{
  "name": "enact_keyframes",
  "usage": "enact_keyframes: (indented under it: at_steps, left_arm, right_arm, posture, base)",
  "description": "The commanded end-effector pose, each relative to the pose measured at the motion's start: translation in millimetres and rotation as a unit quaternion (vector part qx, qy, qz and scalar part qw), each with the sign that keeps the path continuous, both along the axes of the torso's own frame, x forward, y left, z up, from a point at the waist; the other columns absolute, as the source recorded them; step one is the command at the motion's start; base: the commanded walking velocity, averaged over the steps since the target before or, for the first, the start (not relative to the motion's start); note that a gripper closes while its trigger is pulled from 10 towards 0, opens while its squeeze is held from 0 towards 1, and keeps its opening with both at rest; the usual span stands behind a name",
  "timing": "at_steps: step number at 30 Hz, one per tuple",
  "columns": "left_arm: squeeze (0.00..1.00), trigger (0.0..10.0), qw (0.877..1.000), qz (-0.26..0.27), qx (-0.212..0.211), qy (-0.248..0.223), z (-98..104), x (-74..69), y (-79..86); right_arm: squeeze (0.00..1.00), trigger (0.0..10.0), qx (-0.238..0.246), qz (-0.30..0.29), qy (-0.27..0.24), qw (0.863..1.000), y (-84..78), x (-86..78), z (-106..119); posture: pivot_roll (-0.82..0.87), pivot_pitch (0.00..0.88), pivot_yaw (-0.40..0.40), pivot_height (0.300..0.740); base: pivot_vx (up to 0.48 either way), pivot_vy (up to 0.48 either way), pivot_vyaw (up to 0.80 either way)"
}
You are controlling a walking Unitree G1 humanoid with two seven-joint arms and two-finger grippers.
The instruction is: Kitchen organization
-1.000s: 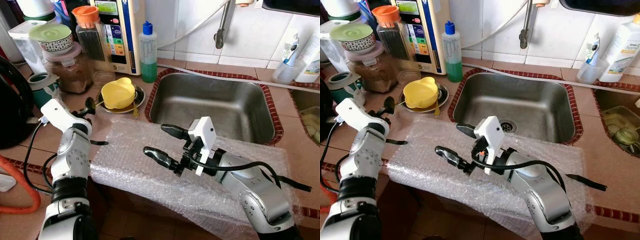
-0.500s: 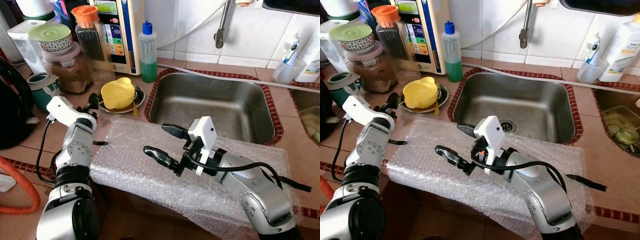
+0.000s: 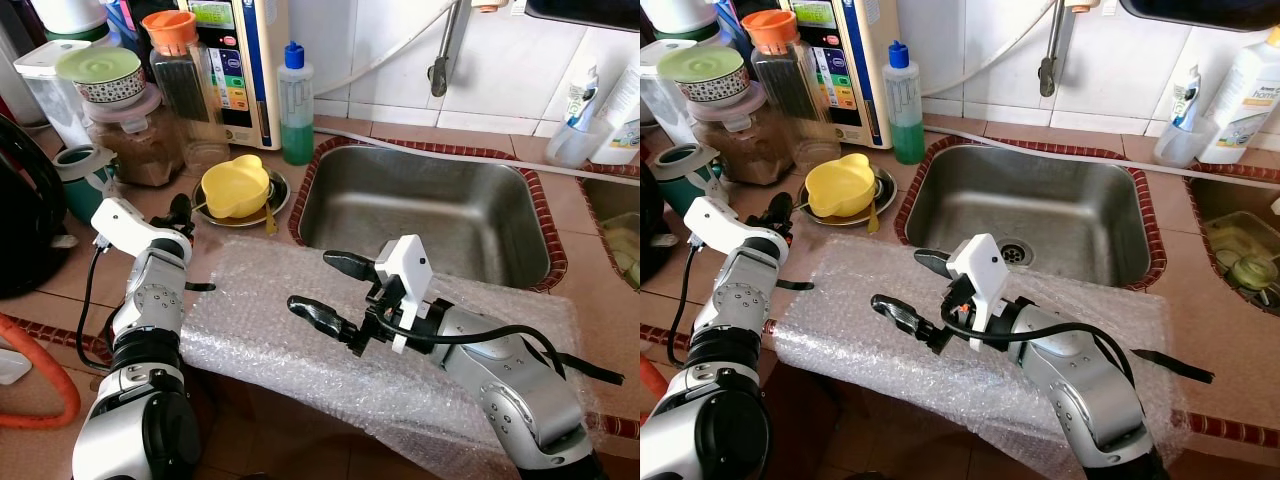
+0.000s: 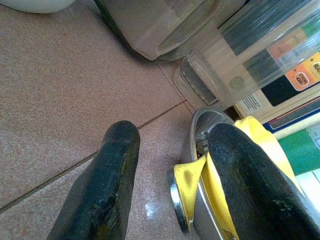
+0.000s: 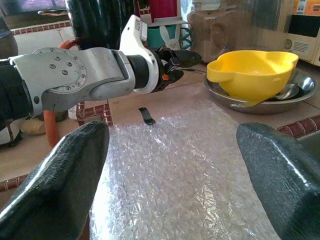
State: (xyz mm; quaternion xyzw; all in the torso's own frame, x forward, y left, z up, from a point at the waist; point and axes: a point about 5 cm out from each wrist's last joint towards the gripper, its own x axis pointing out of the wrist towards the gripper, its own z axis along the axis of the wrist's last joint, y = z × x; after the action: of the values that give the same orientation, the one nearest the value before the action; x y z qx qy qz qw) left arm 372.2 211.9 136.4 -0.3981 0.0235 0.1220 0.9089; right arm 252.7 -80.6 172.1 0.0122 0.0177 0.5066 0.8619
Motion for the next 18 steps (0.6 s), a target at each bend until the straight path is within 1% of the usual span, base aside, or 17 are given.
enact_keyframes:
  at_steps: [1, 8, 18]
  left_arm:
    - [0.00, 0.0, 1.000, 0.005, -0.003, -0.010, 7.3, 2.6, 0.7]
    - [0.00, 0.0, 1.000, 0.003, -0.008, -0.014, 10.1, 4.5, -0.1]
    - [0.00, 0.0, 1.000, 0.016, 0.007, -0.023, 15.1, 4.6, 4.7]
  right_arm:
    - [0.00, 10.0, -0.002, 0.008, -0.007, 1.000, 2.1, -2.3, 2.5]
    - [0.00, 10.0, -0.003, 0.007, -0.009, 1.000, 3.6, -0.2, 2.7]
    - [0.00, 10.0, -0.001, -0.007, -0.014, 1.000, 2.3, 3.2, 3.1]
  posture:
    - [0.04, 0.055, 0.063, 0.740]
    - [0.05, 0.051, 0.066, 0.740]
    - [0.05, 0.048, 0.068, 0.740]
  base:
    - [0.000, 0.000, 0.00]
    - [0.000, 0.000, 0.00]
    - [0.000, 0.000, 0.00]
